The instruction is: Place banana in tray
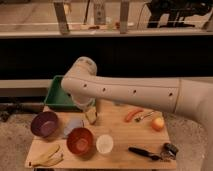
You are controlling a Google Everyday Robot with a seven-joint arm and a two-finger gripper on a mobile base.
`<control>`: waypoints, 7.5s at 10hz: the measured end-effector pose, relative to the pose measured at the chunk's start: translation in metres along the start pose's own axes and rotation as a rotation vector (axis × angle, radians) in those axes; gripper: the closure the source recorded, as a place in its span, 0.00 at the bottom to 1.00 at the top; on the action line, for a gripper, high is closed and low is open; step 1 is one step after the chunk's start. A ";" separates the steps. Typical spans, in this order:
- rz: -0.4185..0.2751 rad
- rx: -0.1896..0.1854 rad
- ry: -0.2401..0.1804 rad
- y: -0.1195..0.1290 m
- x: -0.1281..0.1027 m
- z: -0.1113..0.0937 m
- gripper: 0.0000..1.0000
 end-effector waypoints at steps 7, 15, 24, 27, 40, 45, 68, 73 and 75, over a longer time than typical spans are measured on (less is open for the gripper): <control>-0.004 0.043 -0.002 -0.032 -0.029 0.007 0.20; -0.073 0.048 -0.017 -0.057 -0.052 0.023 0.20; -0.178 0.045 -0.058 -0.083 -0.080 0.051 0.20; -0.213 0.045 -0.077 -0.088 -0.093 0.065 0.20; -0.333 0.081 -0.136 -0.102 -0.126 0.127 0.20; -0.357 0.095 -0.138 -0.108 -0.127 0.132 0.21; -0.705 -0.005 -0.302 -0.003 -0.231 0.210 0.23; -0.705 -0.085 -0.304 0.002 -0.224 0.220 0.57; -0.706 -0.085 -0.303 0.002 -0.222 0.217 0.77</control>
